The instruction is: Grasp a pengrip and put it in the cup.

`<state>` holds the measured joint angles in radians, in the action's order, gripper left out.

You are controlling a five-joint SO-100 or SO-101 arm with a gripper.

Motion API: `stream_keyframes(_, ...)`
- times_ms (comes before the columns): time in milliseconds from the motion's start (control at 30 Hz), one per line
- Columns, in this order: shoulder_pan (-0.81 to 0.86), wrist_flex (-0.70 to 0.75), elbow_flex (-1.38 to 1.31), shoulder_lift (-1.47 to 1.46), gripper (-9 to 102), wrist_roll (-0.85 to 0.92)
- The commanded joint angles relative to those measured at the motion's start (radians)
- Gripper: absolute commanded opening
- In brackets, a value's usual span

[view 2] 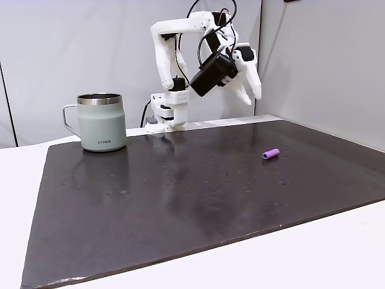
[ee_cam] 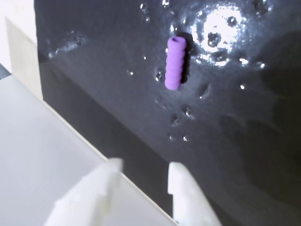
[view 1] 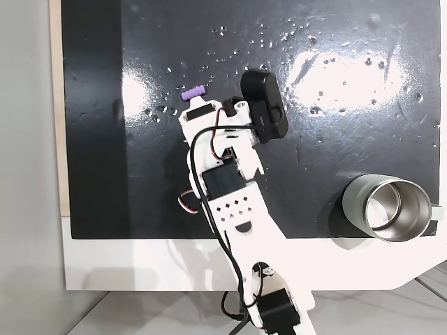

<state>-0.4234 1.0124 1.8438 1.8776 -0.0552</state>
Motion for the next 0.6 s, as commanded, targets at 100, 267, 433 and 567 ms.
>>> stream_keyframes(100,-0.021,0.063,-0.232,-0.222,23,-0.046)
stream_keyframes(267,-0.037,0.092,-0.35,-0.39,24,-0.066)
stream_keyframes(433,-0.055,0.109,-0.422,-0.526,25,-0.063)
stream_keyframes(567,-0.052,0.095,-0.448,-0.607,25,-0.06)
